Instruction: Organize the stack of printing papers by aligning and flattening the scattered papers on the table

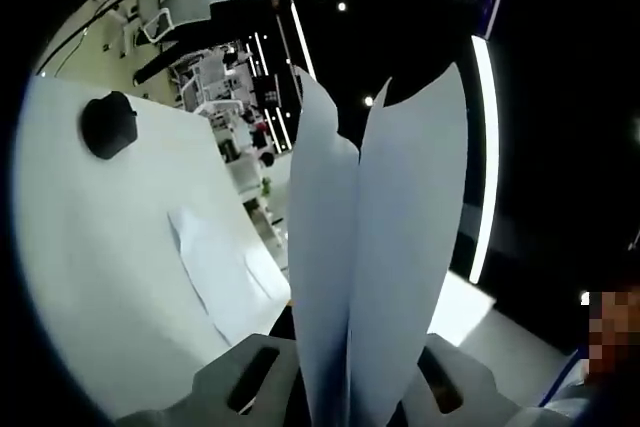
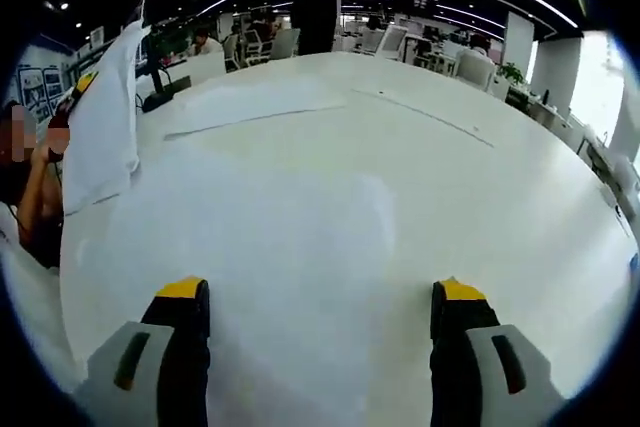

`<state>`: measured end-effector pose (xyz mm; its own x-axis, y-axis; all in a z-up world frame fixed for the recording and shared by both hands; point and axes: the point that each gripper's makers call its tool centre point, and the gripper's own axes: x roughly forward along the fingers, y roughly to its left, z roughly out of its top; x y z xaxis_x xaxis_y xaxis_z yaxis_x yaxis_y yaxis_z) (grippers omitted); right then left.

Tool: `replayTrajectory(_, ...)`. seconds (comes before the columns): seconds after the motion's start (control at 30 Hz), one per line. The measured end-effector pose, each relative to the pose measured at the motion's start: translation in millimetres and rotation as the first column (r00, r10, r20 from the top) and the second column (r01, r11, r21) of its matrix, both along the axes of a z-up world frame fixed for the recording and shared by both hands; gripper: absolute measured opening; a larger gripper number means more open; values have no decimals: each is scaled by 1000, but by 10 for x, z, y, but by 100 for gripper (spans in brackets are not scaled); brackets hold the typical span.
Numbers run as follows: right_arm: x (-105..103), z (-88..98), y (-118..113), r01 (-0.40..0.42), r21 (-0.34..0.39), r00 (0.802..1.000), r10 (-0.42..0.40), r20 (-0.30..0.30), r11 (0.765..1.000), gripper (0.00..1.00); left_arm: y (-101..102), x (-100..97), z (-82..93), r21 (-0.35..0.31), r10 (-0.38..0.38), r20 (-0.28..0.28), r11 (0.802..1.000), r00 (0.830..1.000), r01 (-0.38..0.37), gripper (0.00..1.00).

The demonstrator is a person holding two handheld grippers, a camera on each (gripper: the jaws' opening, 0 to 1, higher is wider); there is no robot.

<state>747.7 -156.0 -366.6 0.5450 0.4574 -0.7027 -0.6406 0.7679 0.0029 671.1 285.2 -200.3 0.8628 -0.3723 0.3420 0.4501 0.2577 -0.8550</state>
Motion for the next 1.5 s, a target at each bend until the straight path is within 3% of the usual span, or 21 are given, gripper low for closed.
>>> replayTrajectory(0.27,-19,7,13,1,11,1000,-1,12,1000,86,-10,1,-14,0,-1,-4,1000,1000,1,6)
replayTrajectory(0.6,-32,31,58,-17,21,999,16,28,1000,66,-25,11,-27,-3,-6,-4,1000,1000,6,6)
replayTrajectory(1.5,-36,47,95,-11,24,999,11,31,1000,65,-51,4,-13,-1,-6,-2,1000,1000,6,6)
